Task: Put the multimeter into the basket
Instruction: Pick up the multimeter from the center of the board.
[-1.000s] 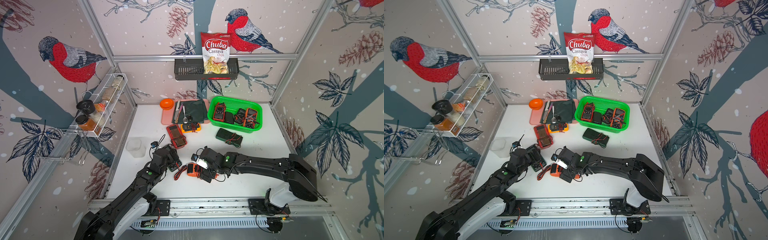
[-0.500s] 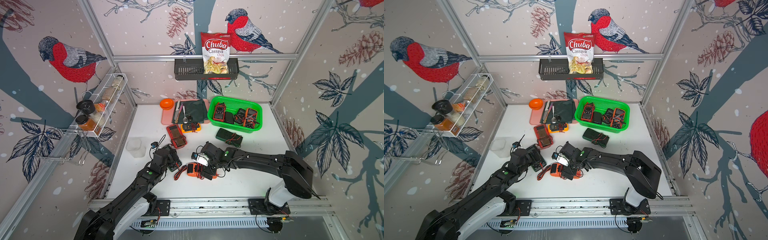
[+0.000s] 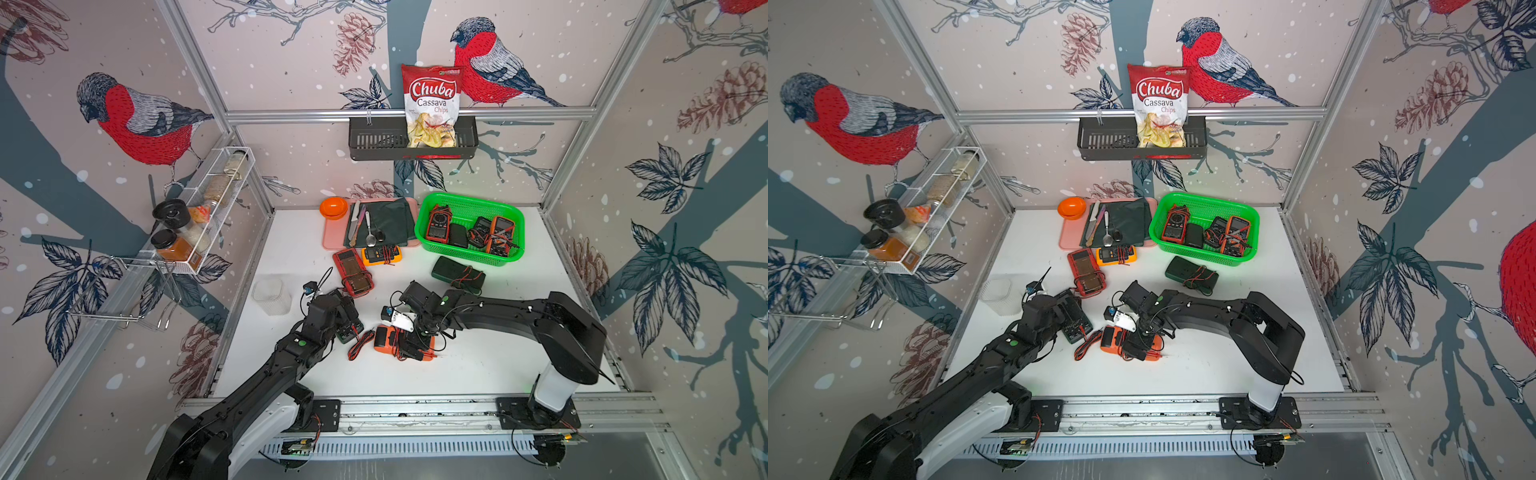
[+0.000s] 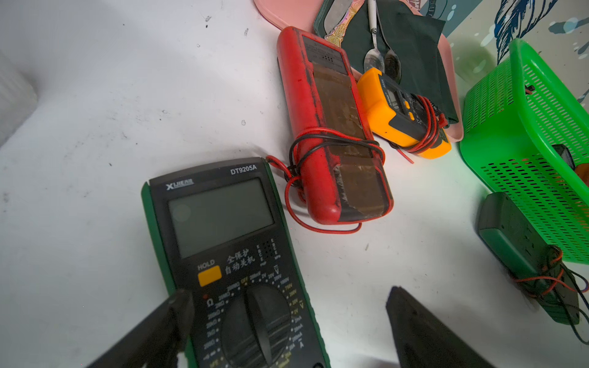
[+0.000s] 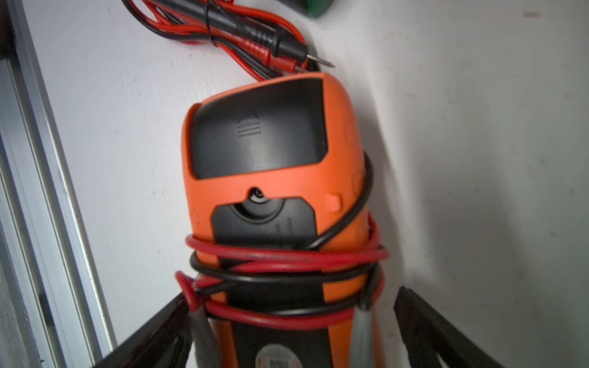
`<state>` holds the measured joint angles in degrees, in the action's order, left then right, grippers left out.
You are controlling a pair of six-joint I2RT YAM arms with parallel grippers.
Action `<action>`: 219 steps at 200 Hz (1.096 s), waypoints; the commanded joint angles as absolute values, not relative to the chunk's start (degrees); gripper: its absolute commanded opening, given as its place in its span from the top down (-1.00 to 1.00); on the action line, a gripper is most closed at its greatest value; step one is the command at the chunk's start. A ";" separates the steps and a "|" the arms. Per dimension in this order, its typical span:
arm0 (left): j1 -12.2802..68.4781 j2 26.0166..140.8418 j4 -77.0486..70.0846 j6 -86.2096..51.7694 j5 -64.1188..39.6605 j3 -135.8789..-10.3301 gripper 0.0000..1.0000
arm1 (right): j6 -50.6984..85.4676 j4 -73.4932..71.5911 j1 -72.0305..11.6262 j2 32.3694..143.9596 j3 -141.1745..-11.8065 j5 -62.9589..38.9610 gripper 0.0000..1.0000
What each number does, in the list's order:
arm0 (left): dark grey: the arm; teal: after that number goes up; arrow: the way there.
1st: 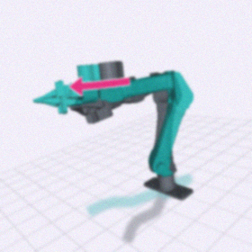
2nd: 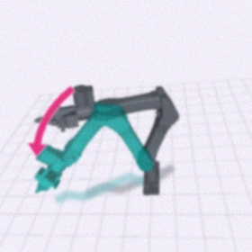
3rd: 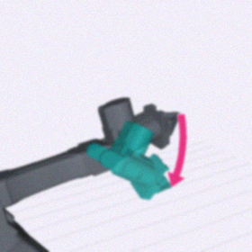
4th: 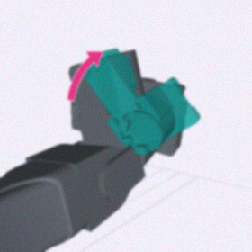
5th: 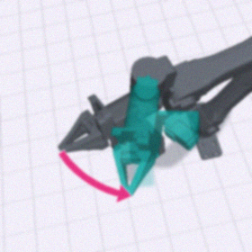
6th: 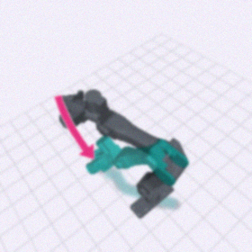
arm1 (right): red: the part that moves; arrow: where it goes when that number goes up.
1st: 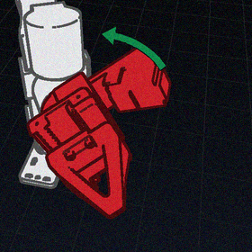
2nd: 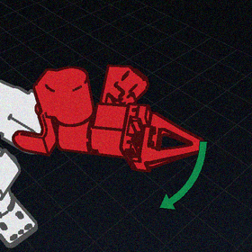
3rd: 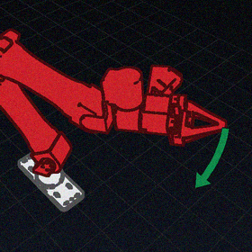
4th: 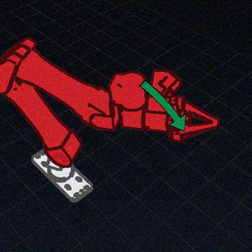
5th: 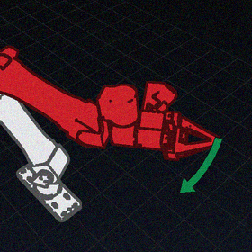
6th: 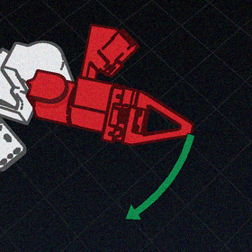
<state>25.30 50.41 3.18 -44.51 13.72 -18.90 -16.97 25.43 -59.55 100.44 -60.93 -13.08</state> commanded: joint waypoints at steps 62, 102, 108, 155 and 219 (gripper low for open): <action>25.22 51.49 1.58 -43.42 13.49 -19.70 -0.97 | -13.91 25.27 -60.05 106.95 -63.62 -3.25 -1.00; 25.22 51.94 0.93 -42.83 13.59 -19.78 -0.96 | -11.42 24.21 -58.89 107.32 -63.16 -3.76 -0.89; 25.22 52.16 0.81 -42.75 13.70 -19.70 -0.96 | -10.85 24.01 -58.68 107.26 -63.06 -4.11 -0.84; 25.22 54.10 -0.30 -41.61 13.63 -20.70 -0.97 | -6.19 19.18 -58.01 103.27 -60.02 -2.55 -0.24; 25.23 57.40 -2.51 -40.42 11.68 -23.10 -0.96 | 4.11 13.91 -54.27 96.31 -57.02 3.77 0.63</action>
